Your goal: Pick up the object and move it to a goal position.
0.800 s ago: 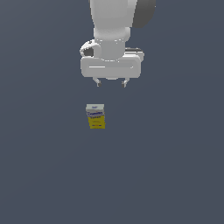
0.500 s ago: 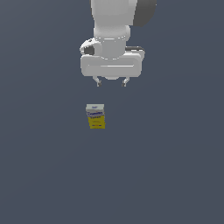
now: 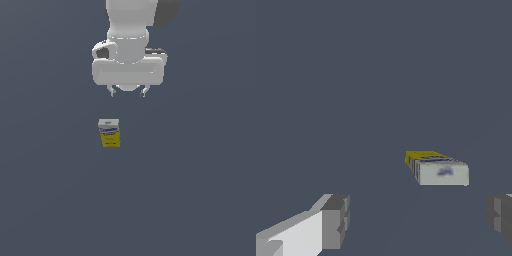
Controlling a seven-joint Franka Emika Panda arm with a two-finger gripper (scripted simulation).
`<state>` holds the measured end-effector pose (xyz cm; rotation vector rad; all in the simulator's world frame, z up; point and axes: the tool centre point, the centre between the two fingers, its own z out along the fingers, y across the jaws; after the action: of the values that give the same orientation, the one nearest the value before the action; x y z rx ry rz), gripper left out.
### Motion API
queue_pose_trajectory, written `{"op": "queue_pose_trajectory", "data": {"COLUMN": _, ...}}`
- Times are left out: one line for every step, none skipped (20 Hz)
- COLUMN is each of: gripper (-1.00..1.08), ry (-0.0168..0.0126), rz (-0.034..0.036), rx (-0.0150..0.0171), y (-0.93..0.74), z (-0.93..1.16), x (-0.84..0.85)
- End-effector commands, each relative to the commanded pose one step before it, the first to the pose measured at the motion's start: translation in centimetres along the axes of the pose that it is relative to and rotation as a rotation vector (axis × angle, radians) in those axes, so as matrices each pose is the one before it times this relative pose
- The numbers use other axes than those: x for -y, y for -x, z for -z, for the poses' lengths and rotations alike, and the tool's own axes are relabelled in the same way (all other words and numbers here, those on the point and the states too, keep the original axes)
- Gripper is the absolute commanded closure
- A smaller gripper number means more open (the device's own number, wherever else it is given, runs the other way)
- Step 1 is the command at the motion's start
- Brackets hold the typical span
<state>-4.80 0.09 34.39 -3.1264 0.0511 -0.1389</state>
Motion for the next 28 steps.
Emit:
{"op": "queue_pose_trajectory", "data": {"gripper": -0.92, "ry": -0.00005, "rz": -0.01279, "rx": 0.00127, "y": 0.011, "z": -0.142, "x": -0.086}}
{"op": "queue_pose_trajectory", "data": {"gripper": -0.92, "ry": 0.00003, "rz": -0.00845, "rx": 0.00033, "y": -0.001, "z": -0.074, "x": -0.047}}
{"op": "queue_pose_trajectory", "data": {"gripper": -0.92, "ry": 0.00004, "rz": -0.00993, "rx": 0.00040, "y": -0.001, "z": -0.087, "x": -0.057}}
{"op": "queue_pose_trajectory", "data": {"gripper": -0.92, "ry": 0.00002, "rz": -0.01140, "rx": 0.00056, "y": 0.000, "z": -0.103, "x": -0.065}}
{"op": "queue_pose_trajectory", "data": {"gripper": -0.92, "ry": 0.00000, "rz": -0.01288, "rx": 0.00072, "y": 0.001, "z": -0.119, "x": -0.074}}
{"op": "queue_pose_trajectory", "data": {"gripper": -0.92, "ry": -0.00001, "rz": -0.01429, "rx": 0.00086, "y": 0.002, "z": -0.134, "x": -0.082}}
{"op": "queue_pose_trajectory", "data": {"gripper": -0.92, "ry": 0.00001, "rz": -0.01566, "rx": 0.00095, "y": 0.001, "z": -0.147, "x": -0.090}}
{"op": "queue_pose_trajectory", "data": {"gripper": -0.92, "ry": 0.00004, "rz": -0.01705, "rx": 0.00100, "y": -0.001, "z": -0.159, "x": -0.099}}
{"op": "queue_pose_trajectory", "data": {"gripper": -0.92, "ry": 0.00008, "rz": -0.01844, "rx": 0.00104, "y": -0.002, "z": -0.171, "x": -0.106}}
{"op": "queue_pose_trajectory", "data": {"gripper": -0.92, "ry": 0.00011, "rz": -0.01985, "rx": 0.00111, "y": -0.004, "z": -0.183, "x": -0.114}}
{"op": "queue_pose_trajectory", "data": {"gripper": -0.92, "ry": 0.00015, "rz": -0.02129, "rx": 0.00120, "y": -0.006, "z": -0.197, "x": -0.123}}
{"op": "queue_pose_trajectory", "data": {"gripper": -0.92, "ry": 0.00019, "rz": -0.02273, "rx": 0.00128, "y": -0.008, "z": -0.210, "x": -0.131}}
{"op": "queue_pose_trajectory", "data": {"gripper": -0.92, "ry": 0.00024, "rz": -0.02415, "rx": 0.00136, "y": -0.011, "z": -0.223, "x": -0.139}}
{"op": "queue_pose_trajectory", "data": {"gripper": -0.92, "ry": 0.00031, "rz": -0.02559, "rx": 0.00142, "y": -0.014, "z": -0.236, "x": -0.147}}
{"op": "queue_pose_trajectory", "data": {"gripper": -0.92, "ry": 0.00037, "rz": -0.02704, "rx": 0.00149, "y": -0.018, "z": -0.249, "x": -0.156}}
{"op": "queue_pose_trajectory", "data": {"gripper": -0.92, "ry": 0.00045, "rz": -0.02838, "rx": 0.00155, "y": -0.022, "z": -0.262, "x": -0.164}}
{"op": "queue_pose_trajectory", "data": {"gripper": -0.92, "ry": 0.00051, "rz": -0.02866, "rx": 0.00155, "y": -0.025, "z": -0.264, "x": -0.165}}
{"op": "queue_pose_trajectory", "data": {"gripper": -0.92, "ry": 0.00056, "rz": -0.02866, "rx": 0.00152, "y": -0.029, "z": -0.264, "x": -0.164}}
{"op": "queue_pose_trajectory", "data": {"gripper": -0.92, "ry": 0.00062, "rz": -0.02867, "rx": 0.00150, "y": -0.032, "z": -0.263, "x": -0.164}}
{"op": "queue_pose_trajectory", "data": {"gripper": -0.92, "ry": 0.00067, "rz": -0.02867, "rx": 0.00148, "y": -0.035, "z": -0.263, "x": -0.164}}
{"op": "queue_pose_trajectory", "data": {"gripper": -0.92, "ry": 0.00073, "rz": -0.02867, "rx": 0.00145, "y": -0.039, "z": -0.263, "x": -0.163}}
{"op": "queue_pose_trajectory", "data": {"gripper": -0.92, "ry": 0.00078, "rz": -0.02867, "rx": 0.00143, "y": -0.042, "z": -0.263, "x": -0.163}}
{"op": "queue_pose_trajectory", "data": {"gripper": -0.92, "ry": 0.00083, "rz": -0.02867, "rx": 0.00140, "y": -0.045, "z": -0.262, "x": -0.162}}
{"op": "queue_pose_trajectory", "data": {"gripper": -0.92, "ry": 0.00088, "rz": -0.02868, "rx": 0.00136, "y": -0.049, "z": -0.262, "x": -0.162}}
{"op": "queue_pose_trajectory", "data": {"gripper": -0.92, "ry": 0.00093, "rz": -0.02868, "rx": 0.00133, "y": -0.052, "z": -0.262, "x": -0.161}}
{"op": "queue_pose_trajectory", "data": {"gripper": -0.92, "ry": 0.00098, "rz": -0.02867, "rx": 0.00130, "y": -0.056, "z": -0.261, "x": -0.160}}
{"op": "queue_pose_trajectory", "data": {"gripper": -0.92, "ry": 0.00103, "rz": -0.02868, "rx": 0.00126, "y": -0.059, "z": -0.261, "x": -0.159}}
{"op": "queue_pose_trajectory", "data": {"gripper": -0.92, "ry": 0.00107, "rz": -0.02868, "rx": 0.00122, "y": -0.063, "z": -0.261, "x": -0.158}}
